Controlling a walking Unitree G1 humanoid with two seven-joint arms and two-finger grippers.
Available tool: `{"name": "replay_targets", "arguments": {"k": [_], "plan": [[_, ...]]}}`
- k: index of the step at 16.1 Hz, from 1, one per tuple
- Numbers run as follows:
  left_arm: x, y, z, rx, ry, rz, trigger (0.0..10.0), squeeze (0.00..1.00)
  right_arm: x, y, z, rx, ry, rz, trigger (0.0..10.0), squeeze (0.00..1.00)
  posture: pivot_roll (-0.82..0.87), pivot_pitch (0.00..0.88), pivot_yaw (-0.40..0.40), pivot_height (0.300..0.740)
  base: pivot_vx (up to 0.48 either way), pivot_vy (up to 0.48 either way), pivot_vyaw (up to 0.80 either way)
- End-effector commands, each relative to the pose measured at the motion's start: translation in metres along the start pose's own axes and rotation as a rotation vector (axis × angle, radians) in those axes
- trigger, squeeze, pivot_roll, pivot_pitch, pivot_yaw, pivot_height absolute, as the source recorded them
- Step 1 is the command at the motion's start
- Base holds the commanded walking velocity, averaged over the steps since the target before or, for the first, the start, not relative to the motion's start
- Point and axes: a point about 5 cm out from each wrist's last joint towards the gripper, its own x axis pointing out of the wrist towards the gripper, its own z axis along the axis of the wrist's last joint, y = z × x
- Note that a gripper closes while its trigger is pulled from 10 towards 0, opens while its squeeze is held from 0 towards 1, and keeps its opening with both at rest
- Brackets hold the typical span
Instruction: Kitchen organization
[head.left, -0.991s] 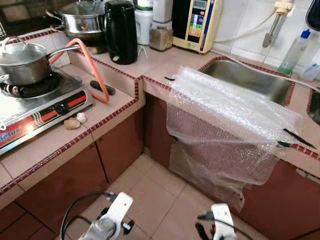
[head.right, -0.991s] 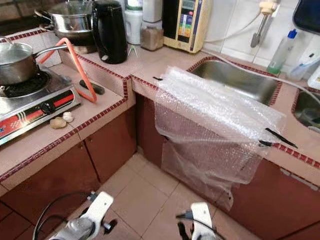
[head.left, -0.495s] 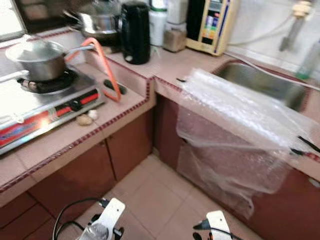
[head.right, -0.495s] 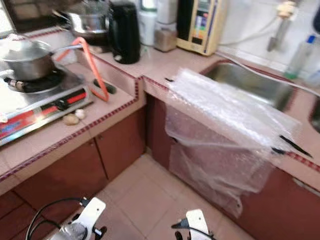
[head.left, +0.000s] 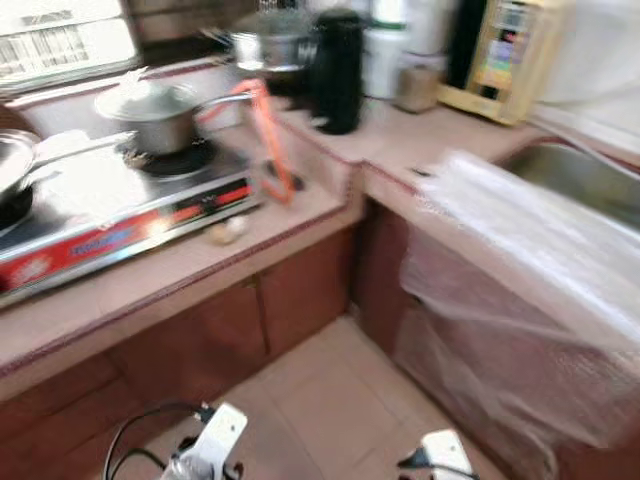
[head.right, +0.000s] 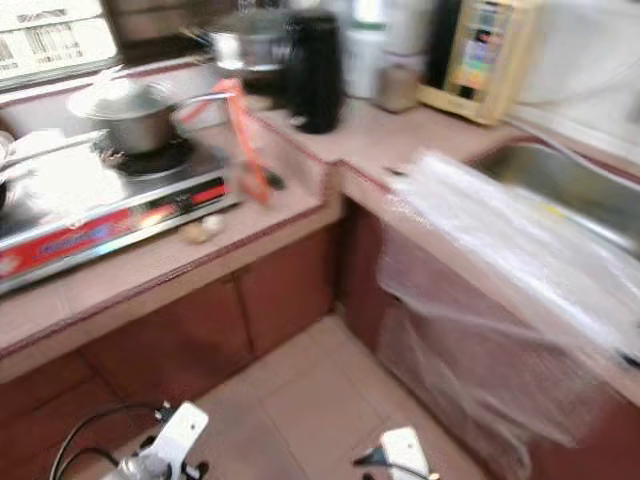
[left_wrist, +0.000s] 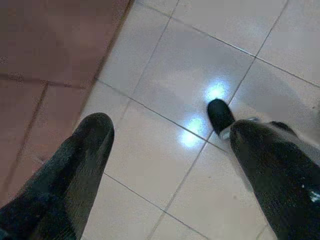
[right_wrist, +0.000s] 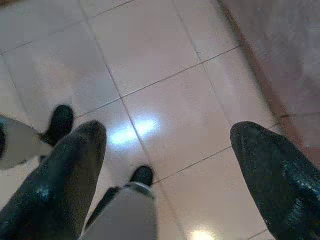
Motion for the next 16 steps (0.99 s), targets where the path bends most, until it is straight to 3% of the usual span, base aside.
{"name": "replay_targets", "arguments": {"k": [1,9,16], "plan": [[-0.0005,0.0036,-0.0059,0.008,0.027,0.023,10.0,0.0,0.0008,0.0062,0.0004,0.0,-0.005,0.018,10.0,0.0,0.06,0.0,-0.018,0.74,0.0,0.0,0.8],[-0.0004,0.0013,-0.0086,-0.008,0.047,0.043,10.0,0.0,0.0007,0.0042,0.0015,-0.015,-0.006,0.019,10.0,0.0,0.06,0.0,-0.023,0.74,0.0,0.0,0.8],[-0.0002,-0.0006,-0.0081,-0.023,0.05,0.038,10.0,0.0,0.0003,0.0033,-0.0002,-0.014,0.0,0.01,10.0,0.0,0.06,0.0,-0.024,0.74,0.0,0.0,0.0]]}}
